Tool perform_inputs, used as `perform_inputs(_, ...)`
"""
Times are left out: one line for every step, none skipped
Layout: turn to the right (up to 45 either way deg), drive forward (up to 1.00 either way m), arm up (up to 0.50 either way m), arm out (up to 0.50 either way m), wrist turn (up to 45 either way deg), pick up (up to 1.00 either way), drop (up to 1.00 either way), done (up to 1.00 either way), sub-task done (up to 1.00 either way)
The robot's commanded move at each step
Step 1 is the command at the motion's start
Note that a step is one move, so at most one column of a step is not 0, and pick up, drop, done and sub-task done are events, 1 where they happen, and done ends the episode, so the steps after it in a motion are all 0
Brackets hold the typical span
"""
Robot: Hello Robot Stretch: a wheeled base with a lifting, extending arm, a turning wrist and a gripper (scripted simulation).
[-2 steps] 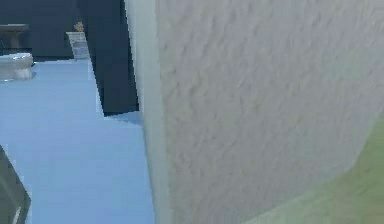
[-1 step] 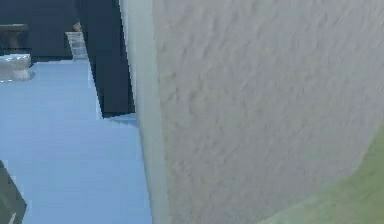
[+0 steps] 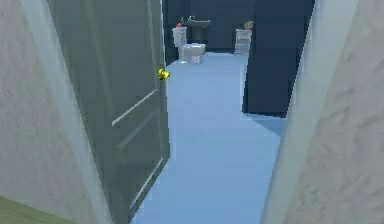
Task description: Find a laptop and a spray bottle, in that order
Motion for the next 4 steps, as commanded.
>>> perform_inputs(0.0, 1.00, 0.00, 0.00, 0.0, 0.00, 0.00, 0.00, 0.00)
perform_inputs(-24.0, 0.00, 0.00, 0.00, 0.0, 0.00, 0.00, 0.00, 0.00)
perform_inputs(0.0, 0.10, 0.00, 0.00, 0.0, 0.00, 0.00, 0.00, 0.00)
perform_inputs(39.0, 0.00, 0.00, 0.00, 0.0, 0.00, 0.00, 0.00, 0.00)
